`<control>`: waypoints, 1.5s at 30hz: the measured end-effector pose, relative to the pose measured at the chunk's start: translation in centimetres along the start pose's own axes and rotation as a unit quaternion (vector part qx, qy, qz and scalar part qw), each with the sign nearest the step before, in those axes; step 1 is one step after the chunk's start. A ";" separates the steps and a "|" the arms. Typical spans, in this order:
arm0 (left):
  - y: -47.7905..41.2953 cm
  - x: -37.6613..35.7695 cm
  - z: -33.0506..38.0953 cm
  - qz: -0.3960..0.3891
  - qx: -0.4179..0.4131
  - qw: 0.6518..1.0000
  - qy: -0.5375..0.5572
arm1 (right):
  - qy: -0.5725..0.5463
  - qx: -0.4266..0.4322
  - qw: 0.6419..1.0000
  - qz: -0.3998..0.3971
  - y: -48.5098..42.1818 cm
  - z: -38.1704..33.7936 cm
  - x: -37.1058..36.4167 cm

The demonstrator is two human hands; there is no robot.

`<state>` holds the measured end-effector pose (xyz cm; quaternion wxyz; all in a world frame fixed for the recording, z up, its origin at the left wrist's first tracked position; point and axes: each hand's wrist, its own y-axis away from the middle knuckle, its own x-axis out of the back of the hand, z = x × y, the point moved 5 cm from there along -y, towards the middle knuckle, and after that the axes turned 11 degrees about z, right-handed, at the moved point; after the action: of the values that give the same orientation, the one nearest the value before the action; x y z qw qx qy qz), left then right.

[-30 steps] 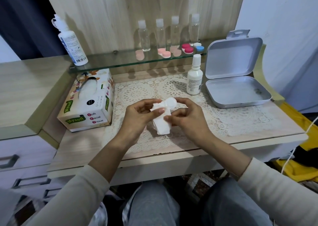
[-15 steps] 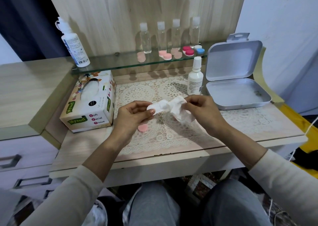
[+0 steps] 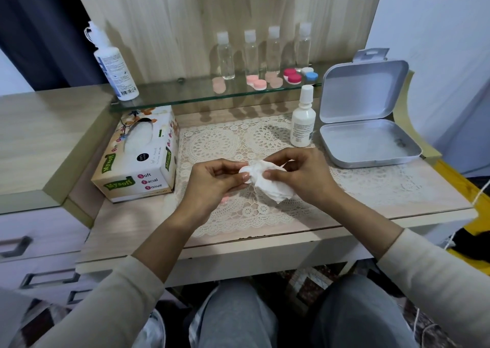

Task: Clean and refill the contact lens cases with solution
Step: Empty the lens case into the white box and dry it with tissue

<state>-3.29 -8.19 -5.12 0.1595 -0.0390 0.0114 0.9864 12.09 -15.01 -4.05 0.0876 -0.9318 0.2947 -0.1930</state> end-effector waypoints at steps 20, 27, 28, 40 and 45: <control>-0.2 0.4 -0.2 0.008 0.001 1.000 -0.004 | -0.004 0.038 0.999 0.011 0.2 0.1 -1.1; -0.2 0.2 -0.2 -0.002 -0.006 1.000 -0.014 | -0.014 0.028 0.998 0.052 -0.1 0.5 -0.8; -0.3 0.3 -0.2 -0.001 -0.004 1.000 -0.013 | -0.015 0.029 0.998 0.046 -0.2 0.5 -0.7; -0.3 0.0 0.2 -0.013 -0.021 1.000 -0.019 | -0.028 0.023 0.998 0.047 0.2 0.4 -0.8; -0.3 0.0 0.3 -0.012 -0.025 1.000 0.007 | -0.050 0.014 0.997 0.061 0.0 0.3 -0.2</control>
<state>-3.26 -7.91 -4.86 0.1706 -0.0502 -0.0126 0.9840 12.07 -14.86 -4.39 0.1272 -0.9192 0.3436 -0.1444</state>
